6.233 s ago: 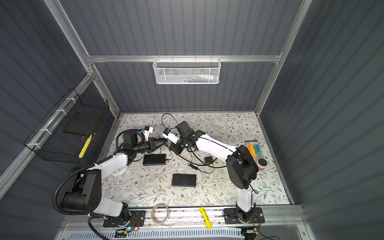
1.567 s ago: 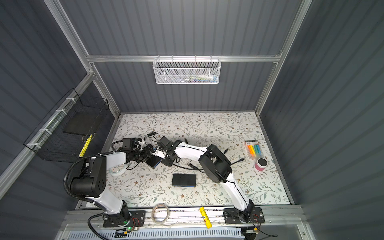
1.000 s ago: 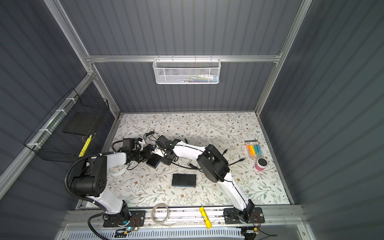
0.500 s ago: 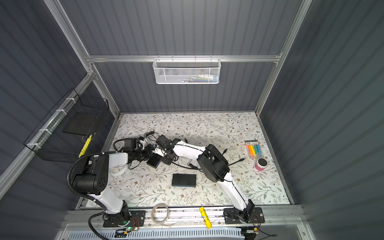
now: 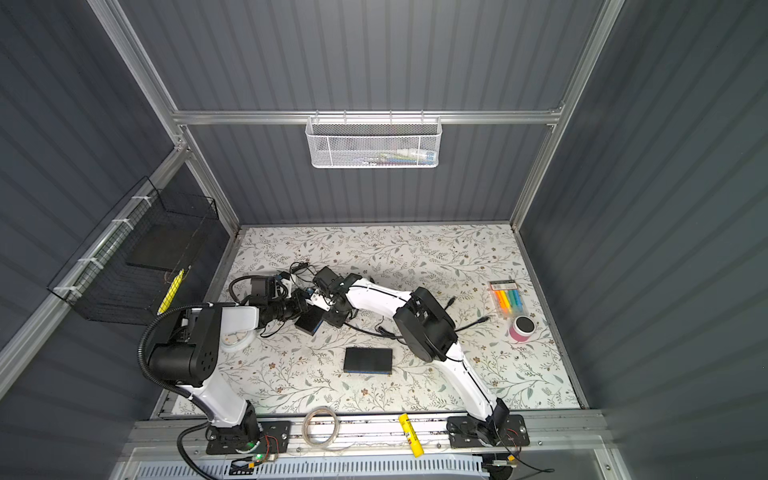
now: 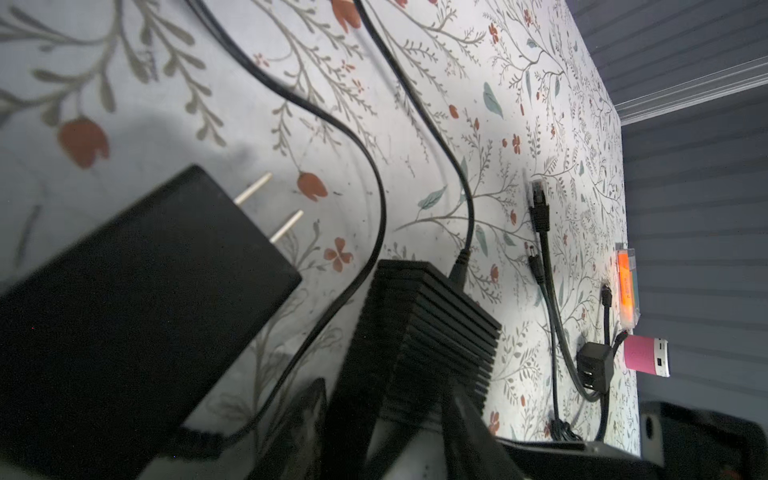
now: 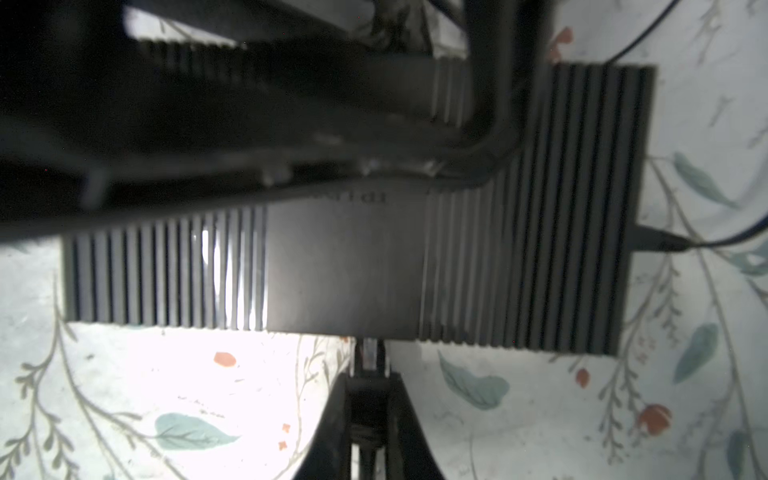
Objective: Insert the plug into the switch port
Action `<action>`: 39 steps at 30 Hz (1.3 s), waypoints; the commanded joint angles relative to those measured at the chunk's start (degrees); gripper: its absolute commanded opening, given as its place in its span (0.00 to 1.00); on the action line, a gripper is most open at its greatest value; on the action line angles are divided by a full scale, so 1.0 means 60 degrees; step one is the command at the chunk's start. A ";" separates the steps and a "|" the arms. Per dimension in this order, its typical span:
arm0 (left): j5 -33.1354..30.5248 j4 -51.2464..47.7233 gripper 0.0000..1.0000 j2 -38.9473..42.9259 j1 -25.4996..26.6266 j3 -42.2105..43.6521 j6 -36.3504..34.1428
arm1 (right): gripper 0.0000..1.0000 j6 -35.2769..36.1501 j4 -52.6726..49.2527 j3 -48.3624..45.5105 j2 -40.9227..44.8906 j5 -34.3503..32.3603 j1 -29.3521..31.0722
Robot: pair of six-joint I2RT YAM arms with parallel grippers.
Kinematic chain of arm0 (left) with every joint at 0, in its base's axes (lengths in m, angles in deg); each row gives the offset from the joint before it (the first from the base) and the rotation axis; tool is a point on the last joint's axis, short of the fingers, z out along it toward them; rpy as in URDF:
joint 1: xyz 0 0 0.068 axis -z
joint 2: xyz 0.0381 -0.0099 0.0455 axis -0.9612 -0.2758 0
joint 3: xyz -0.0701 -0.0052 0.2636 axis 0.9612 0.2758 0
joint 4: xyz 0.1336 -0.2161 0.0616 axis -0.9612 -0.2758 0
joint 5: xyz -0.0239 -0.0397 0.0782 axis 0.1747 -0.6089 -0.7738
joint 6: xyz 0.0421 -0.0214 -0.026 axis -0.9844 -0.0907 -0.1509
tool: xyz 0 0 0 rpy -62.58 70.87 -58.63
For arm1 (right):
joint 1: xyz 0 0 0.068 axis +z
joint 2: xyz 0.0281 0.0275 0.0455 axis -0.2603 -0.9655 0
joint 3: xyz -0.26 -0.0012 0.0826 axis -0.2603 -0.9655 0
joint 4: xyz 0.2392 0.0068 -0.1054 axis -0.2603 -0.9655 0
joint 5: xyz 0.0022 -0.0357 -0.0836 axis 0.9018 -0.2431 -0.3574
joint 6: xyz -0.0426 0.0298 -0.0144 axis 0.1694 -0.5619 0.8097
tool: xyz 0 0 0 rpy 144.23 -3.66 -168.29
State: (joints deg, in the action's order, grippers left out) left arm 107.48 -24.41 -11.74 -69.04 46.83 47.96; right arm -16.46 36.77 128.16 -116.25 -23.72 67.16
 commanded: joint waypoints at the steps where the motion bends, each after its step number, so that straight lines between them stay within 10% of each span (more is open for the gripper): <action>1: 0.0602 -0.0946 0.45 -0.0189 0.0376 0.0669 0.0299 | 0.02 -0.0292 0.1393 0.0440 -0.0380 0.0374 0.0029; 39: 0.2137 0.2562 0.21 -0.1984 0.0684 0.1621 0.1385 | 0.02 -0.0564 0.1984 0.2493 -0.0784 0.0696 0.0000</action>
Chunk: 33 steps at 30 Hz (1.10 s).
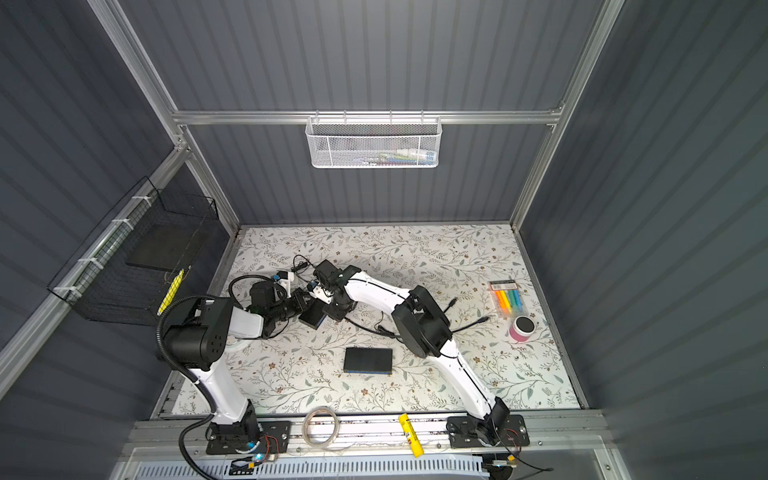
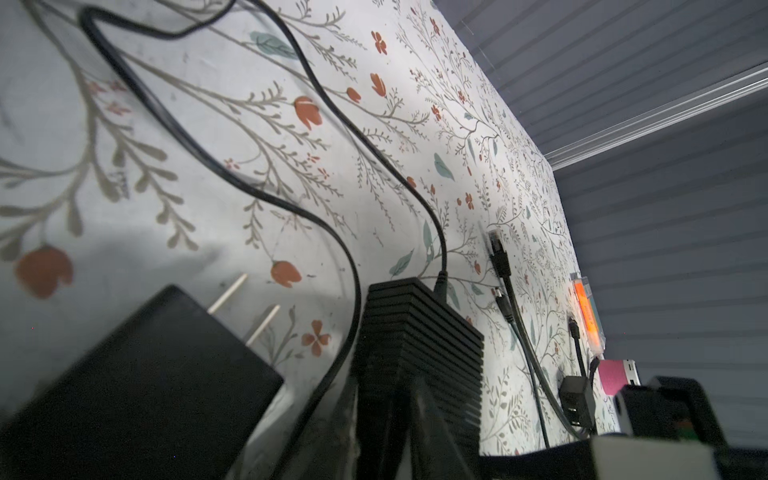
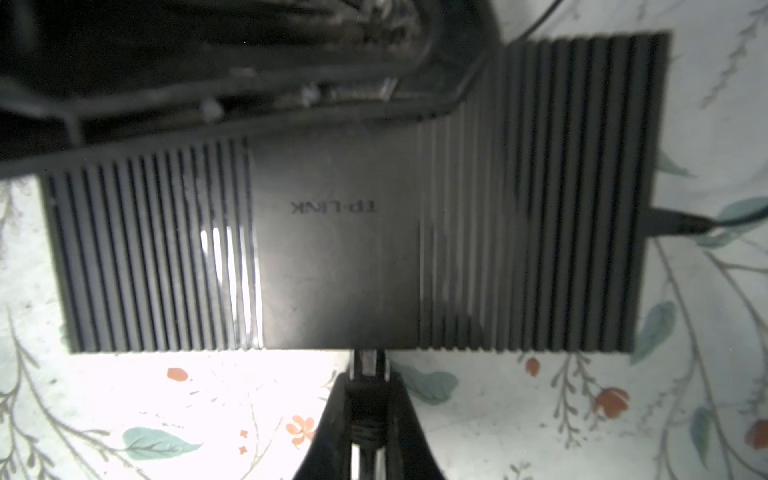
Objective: Insert the plug into the switch port
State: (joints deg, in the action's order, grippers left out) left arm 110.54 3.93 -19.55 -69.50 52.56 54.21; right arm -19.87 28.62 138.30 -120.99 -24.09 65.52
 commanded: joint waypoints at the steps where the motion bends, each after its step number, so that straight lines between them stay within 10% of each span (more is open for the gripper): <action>1: 0.1612 -0.2179 0.21 -0.0689 0.0774 0.0642 0.0342 | 0.02 0.0017 0.3364 0.0815 0.0038 0.0797 0.0281; 33: 0.2065 -0.1838 0.19 -0.1158 0.1060 0.0336 0.0401 | 0.01 0.0808 0.3434 0.1512 -0.0577 0.1596 0.0266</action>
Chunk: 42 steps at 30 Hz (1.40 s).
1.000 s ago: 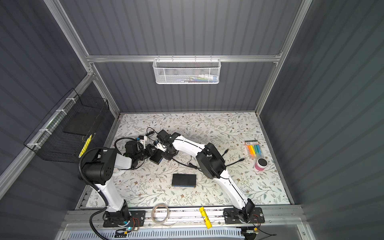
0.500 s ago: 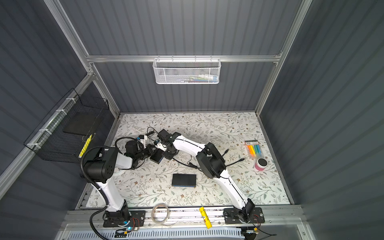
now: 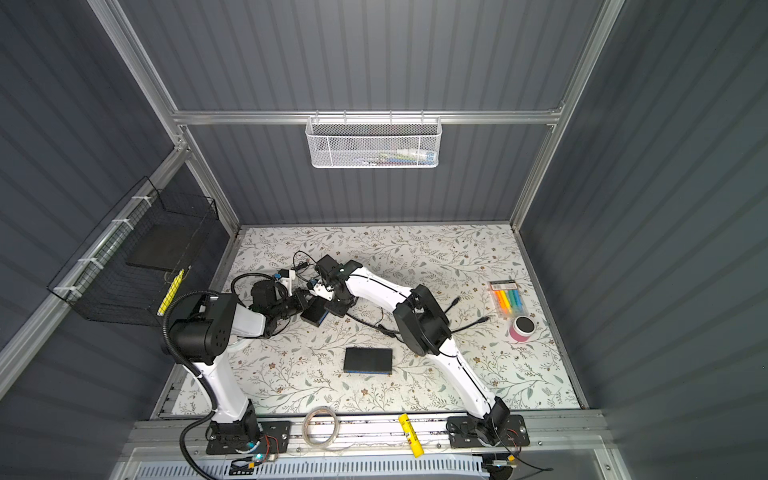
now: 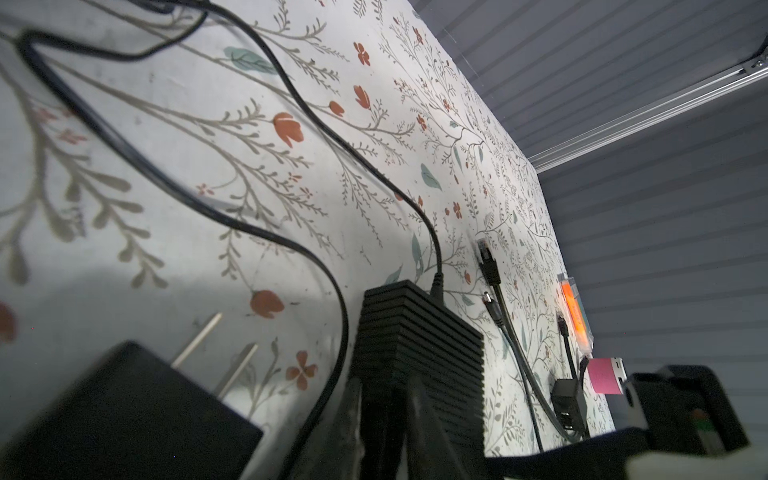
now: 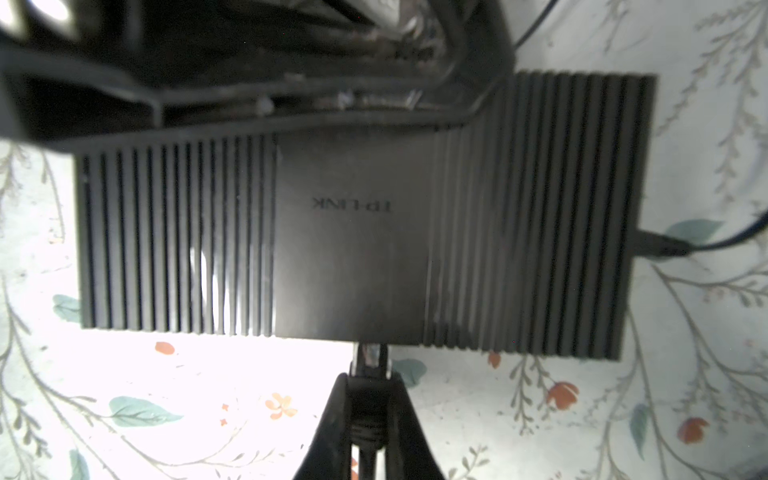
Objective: Insert the plug into the switch port
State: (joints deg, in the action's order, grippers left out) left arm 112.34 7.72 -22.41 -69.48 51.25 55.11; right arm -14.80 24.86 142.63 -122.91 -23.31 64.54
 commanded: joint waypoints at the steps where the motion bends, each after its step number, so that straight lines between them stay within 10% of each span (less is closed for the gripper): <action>1: 0.1771 -0.2471 0.19 -0.0674 0.1052 0.0571 0.0251 | 0.01 -0.0072 0.4132 0.0792 -0.0310 0.1465 0.0430; 22: 0.1713 -0.2140 0.18 -0.0847 0.1300 0.0613 0.0544 | 0.01 -0.0408 0.4345 0.1531 -0.0267 0.1427 0.0386; 37: -0.1320 -0.7324 0.50 0.3157 -0.0382 0.0025 -0.0515 | 0.06 -0.0765 0.5388 -0.1674 0.0872 0.1335 0.0683; 42: -0.2249 -0.8104 0.55 0.4148 -0.0602 -0.0033 -0.0599 | 0.21 -0.1045 0.5380 -0.1848 0.0999 0.1237 0.0825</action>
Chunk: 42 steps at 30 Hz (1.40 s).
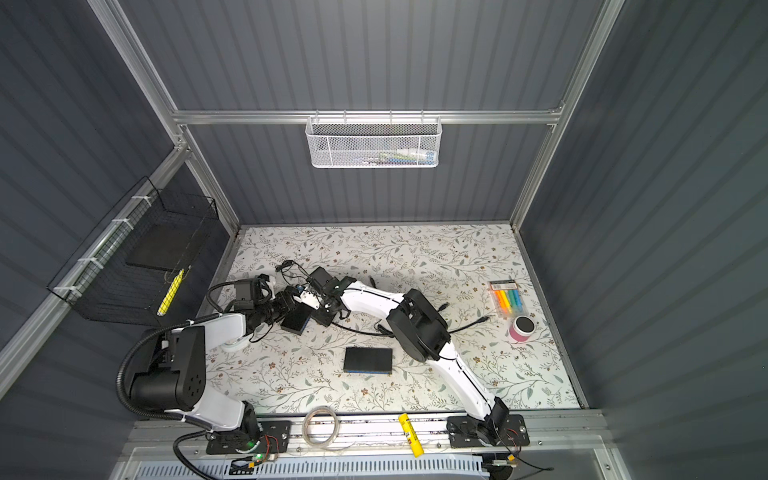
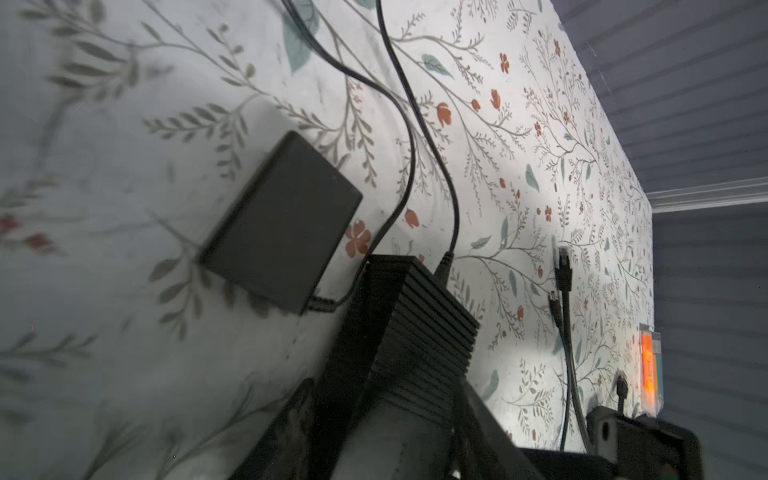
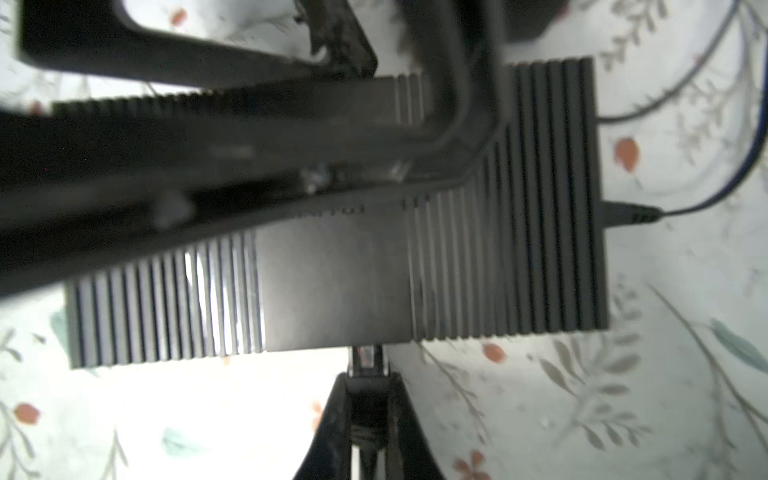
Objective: Insert the plug into the switch port
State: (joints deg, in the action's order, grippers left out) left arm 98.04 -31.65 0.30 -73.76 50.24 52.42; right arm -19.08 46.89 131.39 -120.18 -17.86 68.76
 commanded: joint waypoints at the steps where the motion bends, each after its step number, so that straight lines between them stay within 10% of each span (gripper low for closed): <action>1: 0.0053 -0.1675 0.56 0.0526 0.0055 0.0096 -0.0164 | 0.23 -0.0341 0.1637 -0.0067 0.0638 0.0181 0.0109; 12: -0.0092 -0.3255 0.59 0.1561 -0.0009 -0.1204 -0.1057 | 0.39 -0.2041 0.2033 -0.4049 0.4720 0.0453 -0.1488; 29: -0.0877 -0.6836 0.60 -0.2727 0.7187 -0.6991 -0.6192 | 0.43 -0.3864 0.3180 -0.9088 1.0170 -0.0824 -0.5628; 42: -0.1519 -0.7308 0.59 -0.4769 0.8699 -0.8726 -0.6816 | 0.42 -0.4301 0.3995 -1.0456 1.1069 -0.0768 -0.6586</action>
State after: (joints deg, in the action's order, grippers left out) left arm 91.07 -73.46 -26.47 -21.52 -0.38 13.19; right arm -43.80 68.57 69.76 -54.57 -22.61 29.79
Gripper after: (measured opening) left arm 0.595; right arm 0.420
